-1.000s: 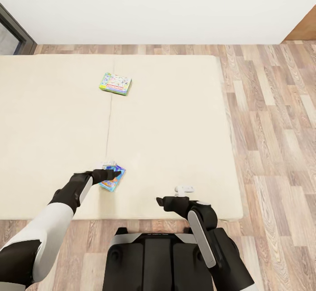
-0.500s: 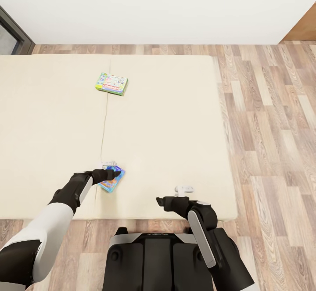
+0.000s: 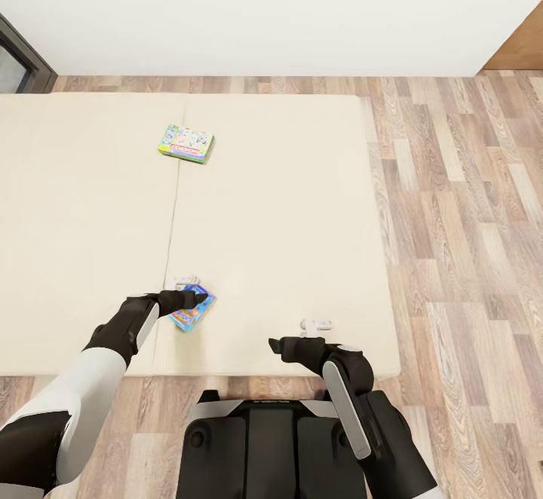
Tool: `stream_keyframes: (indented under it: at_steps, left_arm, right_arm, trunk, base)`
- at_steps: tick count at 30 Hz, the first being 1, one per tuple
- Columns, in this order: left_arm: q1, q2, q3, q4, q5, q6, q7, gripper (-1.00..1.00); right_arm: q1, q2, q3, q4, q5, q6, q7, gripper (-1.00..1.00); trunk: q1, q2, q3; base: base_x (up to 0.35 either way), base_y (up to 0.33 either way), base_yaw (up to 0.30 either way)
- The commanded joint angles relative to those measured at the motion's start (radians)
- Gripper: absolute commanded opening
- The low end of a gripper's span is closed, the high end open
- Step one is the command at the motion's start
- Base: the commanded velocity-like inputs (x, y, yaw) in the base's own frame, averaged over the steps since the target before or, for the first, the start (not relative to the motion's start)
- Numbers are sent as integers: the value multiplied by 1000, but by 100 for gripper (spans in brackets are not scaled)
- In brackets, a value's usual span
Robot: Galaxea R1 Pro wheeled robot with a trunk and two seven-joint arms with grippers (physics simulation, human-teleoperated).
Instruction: Put all the toys in the child's room - the three board games (two on the bed and one on the table), the two jigsaw puzzles on the table, and the tennis ball on the table - inside the toy box on the table in the child's room.
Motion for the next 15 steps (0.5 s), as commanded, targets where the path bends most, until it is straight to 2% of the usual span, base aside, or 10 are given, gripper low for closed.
stream_keyframes:
  at_steps: [1, 8, 15]
  left_arm:
    - [0, -1, 6, -1, -6, 6, -8, 100]
    - [0, -1, 6, -1, -7, 6, -8, 100]
    - [0, -1, 6, -1, -6, 12, -8, 100]
  right_arm:
    - [0, 0, 1, -1, -10, 3, -10, 100]
    - [0, 0, 1, -1, -11, 3, -10, 100]
    - [0, 0, 1, -1, -11, 3, -10, 100]
  trunk:
    - [1, -2, -1]
    - [1, -2, -1]
    - [1, -2, -1]
  base:
    - [0, -58, 0]
    - [0, -189, 0]
    - [0, -109, 0]
